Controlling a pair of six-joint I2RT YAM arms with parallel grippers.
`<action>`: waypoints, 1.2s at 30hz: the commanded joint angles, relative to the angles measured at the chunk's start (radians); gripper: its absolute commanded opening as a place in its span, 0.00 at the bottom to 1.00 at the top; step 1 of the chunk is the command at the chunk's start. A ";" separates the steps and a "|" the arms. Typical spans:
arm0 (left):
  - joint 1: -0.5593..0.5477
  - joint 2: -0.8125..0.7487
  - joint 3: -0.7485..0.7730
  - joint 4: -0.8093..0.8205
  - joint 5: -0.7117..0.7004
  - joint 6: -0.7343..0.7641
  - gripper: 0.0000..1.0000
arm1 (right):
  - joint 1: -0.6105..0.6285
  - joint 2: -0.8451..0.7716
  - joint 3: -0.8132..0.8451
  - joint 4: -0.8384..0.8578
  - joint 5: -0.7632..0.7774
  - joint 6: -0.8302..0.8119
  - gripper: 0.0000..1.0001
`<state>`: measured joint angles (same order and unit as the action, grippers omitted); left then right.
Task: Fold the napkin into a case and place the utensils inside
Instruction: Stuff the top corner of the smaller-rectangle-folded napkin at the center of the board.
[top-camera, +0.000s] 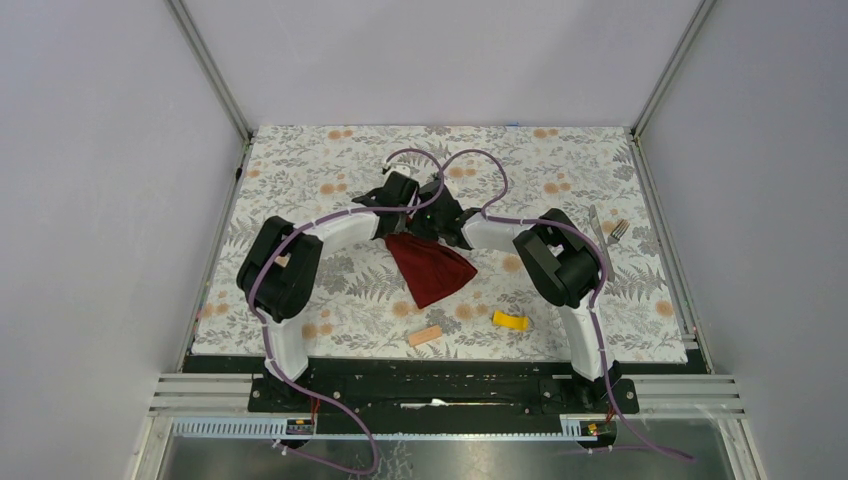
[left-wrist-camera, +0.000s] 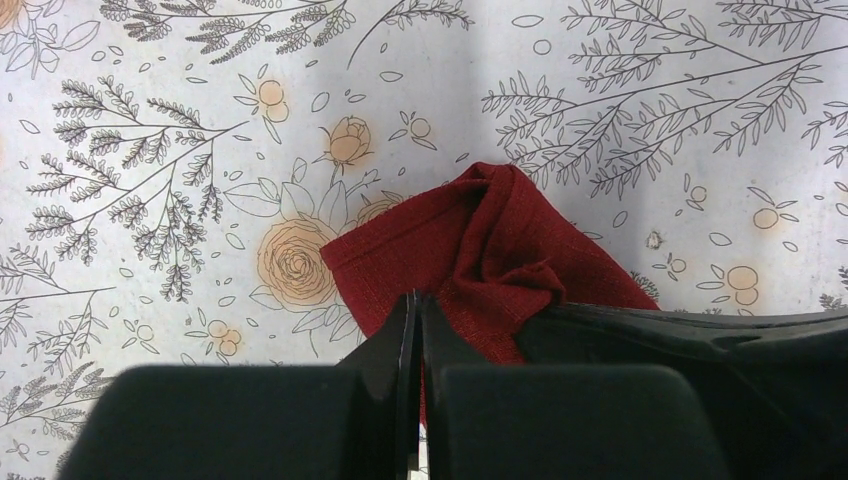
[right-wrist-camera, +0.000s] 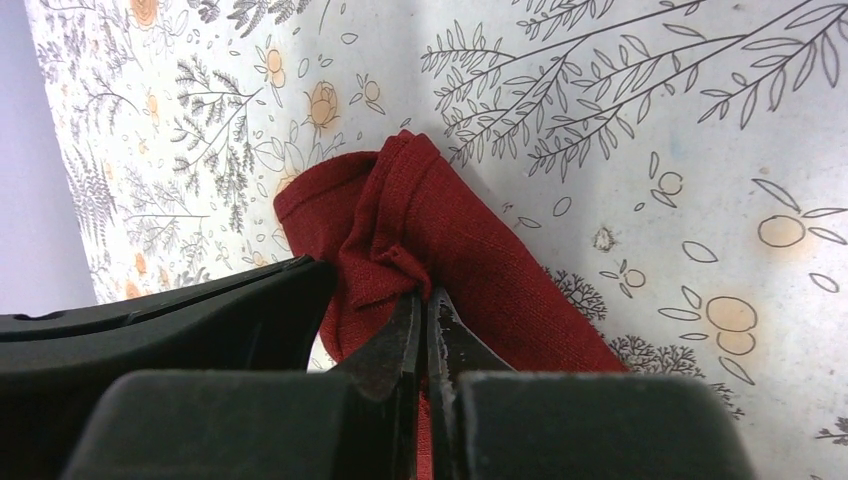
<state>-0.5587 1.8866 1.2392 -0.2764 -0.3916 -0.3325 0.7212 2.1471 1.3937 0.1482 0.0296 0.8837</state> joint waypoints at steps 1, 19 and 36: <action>0.022 -0.067 -0.011 0.058 0.070 -0.014 0.00 | 0.038 -0.037 0.001 0.101 -0.016 0.107 0.00; 0.088 -0.133 -0.088 0.097 0.197 -0.056 0.00 | 0.044 -0.052 -0.125 0.245 0.014 0.226 0.00; 0.148 -0.143 -0.117 0.085 0.359 -0.093 0.00 | 0.101 0.084 -0.179 0.626 0.067 0.077 0.00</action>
<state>-0.4416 1.7840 1.1385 -0.2298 -0.1112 -0.3908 0.8009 2.1670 1.1828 0.6128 0.0914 1.0775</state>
